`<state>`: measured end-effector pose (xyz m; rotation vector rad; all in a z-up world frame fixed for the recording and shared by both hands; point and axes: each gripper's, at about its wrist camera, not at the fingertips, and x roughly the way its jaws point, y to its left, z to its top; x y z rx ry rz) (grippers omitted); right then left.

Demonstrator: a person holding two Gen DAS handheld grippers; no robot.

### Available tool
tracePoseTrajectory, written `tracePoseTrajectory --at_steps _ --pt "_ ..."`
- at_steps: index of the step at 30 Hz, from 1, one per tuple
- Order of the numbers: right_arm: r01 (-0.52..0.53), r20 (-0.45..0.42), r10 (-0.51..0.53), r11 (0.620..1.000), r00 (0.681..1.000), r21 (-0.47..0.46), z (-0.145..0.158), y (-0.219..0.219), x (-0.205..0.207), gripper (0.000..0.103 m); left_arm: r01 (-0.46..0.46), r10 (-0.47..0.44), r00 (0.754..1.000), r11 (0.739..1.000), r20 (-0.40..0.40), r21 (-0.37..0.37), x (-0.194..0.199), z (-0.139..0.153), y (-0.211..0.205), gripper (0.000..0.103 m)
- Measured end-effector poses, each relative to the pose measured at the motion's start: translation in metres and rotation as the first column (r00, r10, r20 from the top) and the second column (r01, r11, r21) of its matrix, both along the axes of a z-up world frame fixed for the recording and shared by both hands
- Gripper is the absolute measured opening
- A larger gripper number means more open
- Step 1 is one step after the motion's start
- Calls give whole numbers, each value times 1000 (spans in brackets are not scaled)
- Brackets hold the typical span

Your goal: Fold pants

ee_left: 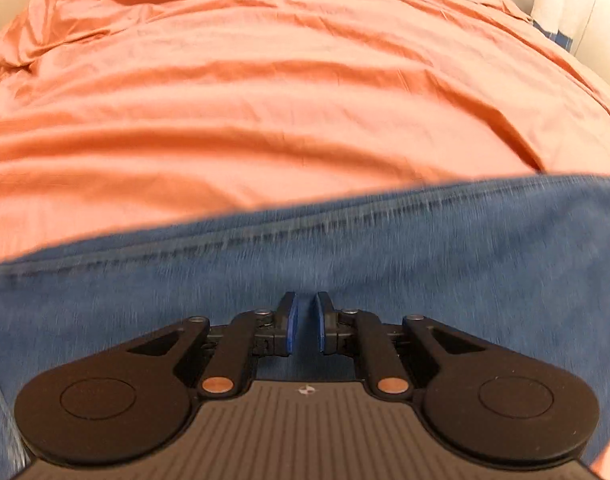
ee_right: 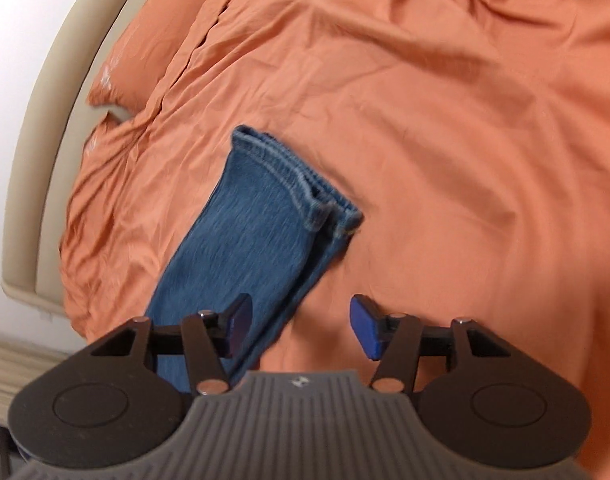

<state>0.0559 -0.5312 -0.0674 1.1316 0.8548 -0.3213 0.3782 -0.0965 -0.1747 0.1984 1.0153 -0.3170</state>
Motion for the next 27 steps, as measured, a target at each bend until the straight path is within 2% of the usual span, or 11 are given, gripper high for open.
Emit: tracePoseTrajectory --at_steps 3,6,9,12,16,17,20,25,27 --pt "43 23 -43 999 999 20 -13 -7 5 43 -16 16 1000 1000 13 -6 23 -3 -6 14" --pt "91 56 -93 995 994 37 -21 -14 5 41 -34 35 999 999 22 -23 37 -7 -10 11" --pt "147 81 -151 988 985 54 -29 -20 2 36 -61 64 996 997 67 -46 40 -2 -11 11" --pt "184 100 -193 978 976 94 -38 -24 -1 35 -80 89 991 993 102 -90 34 11 -12 12" --pt "220 125 -234 969 964 116 -43 -25 -5 28 16 -3 994 993 107 -117 14 25 -33 12" --pt "225 127 -239 967 963 121 -44 -26 -5 21 43 -31 994 992 103 -114 9 25 -41 12" --pt "219 134 -234 968 963 121 -43 -27 -6 18 130 -122 989 986 83 -104 -9 24 -67 12" --pt "157 158 -156 988 975 8 -19 -23 -2 11 287 -282 955 957 95 -44 -38 12 -112 13" --pt "128 170 -119 991 978 -40 -7 -20 2 10 300 -299 947 954 117 4 -37 5 -126 13"
